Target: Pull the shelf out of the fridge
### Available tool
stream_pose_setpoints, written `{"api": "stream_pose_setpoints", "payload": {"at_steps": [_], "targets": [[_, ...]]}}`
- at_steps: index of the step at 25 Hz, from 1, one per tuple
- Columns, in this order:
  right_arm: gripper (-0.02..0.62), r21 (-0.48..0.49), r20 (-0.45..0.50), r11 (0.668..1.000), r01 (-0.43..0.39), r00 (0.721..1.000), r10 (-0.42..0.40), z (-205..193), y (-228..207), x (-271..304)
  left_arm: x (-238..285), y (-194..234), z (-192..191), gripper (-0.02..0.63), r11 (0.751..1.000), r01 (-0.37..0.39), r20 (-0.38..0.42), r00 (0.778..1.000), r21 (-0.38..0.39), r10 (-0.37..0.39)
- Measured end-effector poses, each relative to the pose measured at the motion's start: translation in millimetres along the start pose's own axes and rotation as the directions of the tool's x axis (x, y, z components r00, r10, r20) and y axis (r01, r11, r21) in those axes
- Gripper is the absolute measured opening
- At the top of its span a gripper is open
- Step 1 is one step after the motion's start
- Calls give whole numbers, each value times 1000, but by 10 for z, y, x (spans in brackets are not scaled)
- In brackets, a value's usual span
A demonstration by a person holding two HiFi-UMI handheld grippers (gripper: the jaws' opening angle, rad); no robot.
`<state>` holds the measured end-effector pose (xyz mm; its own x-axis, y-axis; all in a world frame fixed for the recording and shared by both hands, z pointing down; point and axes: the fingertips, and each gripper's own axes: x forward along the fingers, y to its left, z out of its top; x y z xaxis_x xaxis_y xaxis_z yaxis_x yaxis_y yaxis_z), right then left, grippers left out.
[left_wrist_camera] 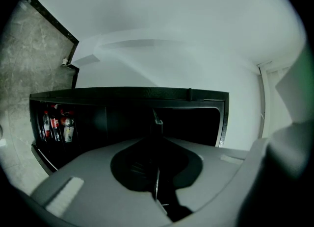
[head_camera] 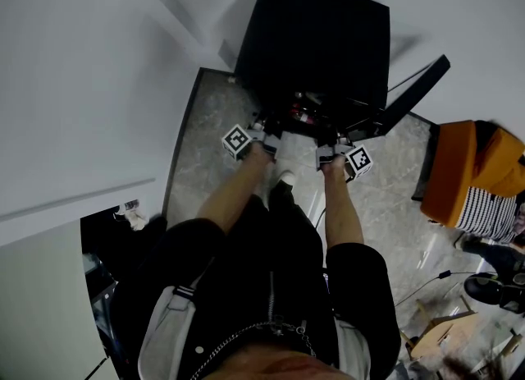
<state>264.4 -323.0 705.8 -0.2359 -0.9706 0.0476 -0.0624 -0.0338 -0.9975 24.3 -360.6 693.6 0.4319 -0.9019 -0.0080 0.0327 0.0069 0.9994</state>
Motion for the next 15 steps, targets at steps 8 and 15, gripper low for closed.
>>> {"api": "stream_pose_setpoints", "payload": {"at_steps": [8, 15], "targets": [[19, -3, 4, 1000, -12, 1000, 12, -32, 11, -87, -80, -29, -30, 23, 1000, 20, -1, 1000, -4, -20], [20, -10, 4, 1000, -8, 1000, 8, -113, 14, -223, -230, -11, -42, 23, 1000, 12, -5, 1000, -6, -12]]}}
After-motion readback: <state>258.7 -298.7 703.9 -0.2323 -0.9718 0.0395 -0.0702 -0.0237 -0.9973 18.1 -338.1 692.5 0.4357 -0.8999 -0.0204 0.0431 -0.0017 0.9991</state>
